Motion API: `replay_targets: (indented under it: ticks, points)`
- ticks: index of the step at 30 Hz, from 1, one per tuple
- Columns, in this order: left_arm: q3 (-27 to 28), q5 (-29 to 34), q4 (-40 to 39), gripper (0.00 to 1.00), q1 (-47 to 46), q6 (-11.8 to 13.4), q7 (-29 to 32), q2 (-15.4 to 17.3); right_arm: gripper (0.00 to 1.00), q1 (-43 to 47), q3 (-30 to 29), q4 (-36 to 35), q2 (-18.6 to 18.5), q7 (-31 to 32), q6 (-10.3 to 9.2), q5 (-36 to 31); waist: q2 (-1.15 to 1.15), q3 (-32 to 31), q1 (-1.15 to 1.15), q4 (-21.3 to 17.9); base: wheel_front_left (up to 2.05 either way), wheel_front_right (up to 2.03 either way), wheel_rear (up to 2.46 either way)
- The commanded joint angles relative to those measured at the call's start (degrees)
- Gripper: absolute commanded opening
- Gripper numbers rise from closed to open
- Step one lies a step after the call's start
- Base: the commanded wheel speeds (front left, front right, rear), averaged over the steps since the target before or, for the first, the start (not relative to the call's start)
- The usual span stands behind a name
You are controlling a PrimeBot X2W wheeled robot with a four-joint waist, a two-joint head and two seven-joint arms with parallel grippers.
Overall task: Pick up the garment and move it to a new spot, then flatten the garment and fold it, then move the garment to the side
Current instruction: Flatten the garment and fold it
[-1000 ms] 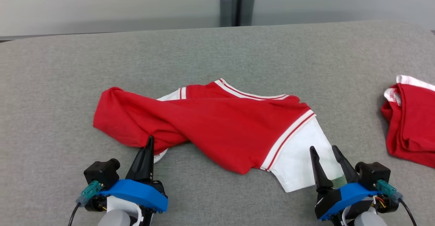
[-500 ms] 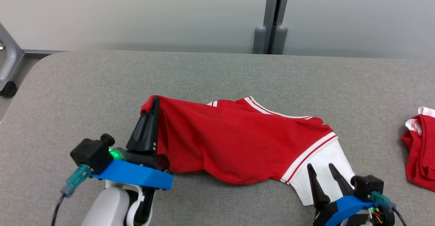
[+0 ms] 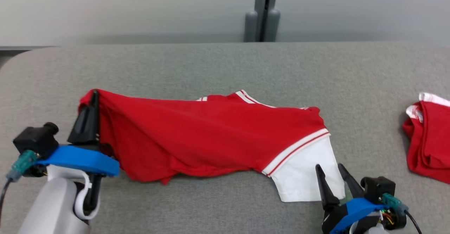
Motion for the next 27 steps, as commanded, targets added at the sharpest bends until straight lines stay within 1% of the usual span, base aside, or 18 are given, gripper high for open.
replay_targets:
  ticks: [1, 3, 4, 5, 6, 8, 9, 11, 15, 20, 23, 27]
  points:
    - [0.25, 0.19, 1.44, 0.0, -1.35, 0.08, -0.09, 0.75, 1.0, -0.76, 0.18, -0.76, -0.25, -0.16, 0.03, -0.22, 0.0, 0.68, 0.0, -0.52, 0.0, 0.0, 0.0]
    - [1.57, -0.12, 4.39, 0.0, -3.1, 0.08, -0.09, 1.56, 1.0, -1.15, 0.48, -1.67, -0.27, -0.16, 0.03, -0.5, 0.0, 2.07, 0.0, -1.81, 0.0, 0.0, 0.0]
    - [1.74, 1.08, 5.98, 0.0, -3.82, 0.08, -0.09, 2.18, 1.0, -1.37, 0.47, -2.28, -0.28, -0.16, 0.03, -0.56, 0.0, 2.62, 0.0, -2.44, 0.0, 0.0, 0.0]
    - [3.09, 1.38, 7.51, 0.2, -4.23, 0.08, -0.1, 2.17, 1.0, -1.56, 0.91, -2.82, -0.24, -0.16, 0.03, -0.71, 0.0, 3.04, 0.0, -3.11, 0.0, 0.0, 0.0]
    - [3.78, 2.12, 9.64, 1.0, -4.34, 0.09, -0.08, 2.14, 1.0, -1.54, 0.88, -3.36, -0.24, -0.15, 0.03, -0.85, 0.0, 3.32, 0.0, -3.72, 0.0, 0.0, 0.0]
    - [5.4, 4.61, 12.37, 1.0, -4.99, 0.13, -0.1, 2.22, 1.0, -1.31, 0.75, -4.6, -0.28, -0.15, 0.03, -1.04, 0.0, 3.55, 0.0, -4.66, 0.0, 0.0, 0.0]
    - [6.5, 5.5, 14.21, 1.0, -4.63, 0.23, -0.09, 1.78, 1.0, -1.13, 0.83, -5.35, -0.26, -0.16, 0.03, -1.06, 0.0, 3.48, 0.0, -5.1, 0.0, 0.0, 0.0]
    - [8.35, 8.04, 15.4, 1.0, -4.08, 0.43, -0.1, 0.83, 1.0, -0.46, 0.43, -6.54, -0.25, -0.16, 0.03, -0.99, 0.0, 3.14, 0.0, -5.4, 0.0, 0.0, 0.0]
    - [11.66, 11.81, 16.24, 1.0, -0.9, 0.75, -0.09, -2.23, 1.0, 0.88, -0.59, -8.37, -0.27, -0.16, 0.03, -1.08, 0.0, 1.85, 0.0, -4.89, 0.0, 0.0, 0.0]
    - [14.98, 14.23, 15.36, 1.0, 3.61, 0.36, -0.09, -6.42, 1.0, 1.54, -1.05, -10.46, -0.25, -0.16, 0.03, -0.77, 0.0, -0.03, 0.0, -3.39, 0.0, 0.0, 0.0]
    - [16.05, 16.16, 13.55, 1.0, 6.07, 0.12, -0.09, -8.12, 1.0, 2.02, -1.41, -11.67, -0.28, -0.16, 0.03, -0.95, 0.0, -1.39, 0.0, -2.67, 0.0, 0.0, 0.0]
    - [15.83, 19.75, 10.2, 1.0, 9.86, -0.01, -0.09, -9.69, 1.0, 3.42, -2.61, -12.82, -0.29, -0.16, 0.03, -2.35, 0.0, -3.68, 0.0, -2.01, 0.0, 0.0, 0.0]
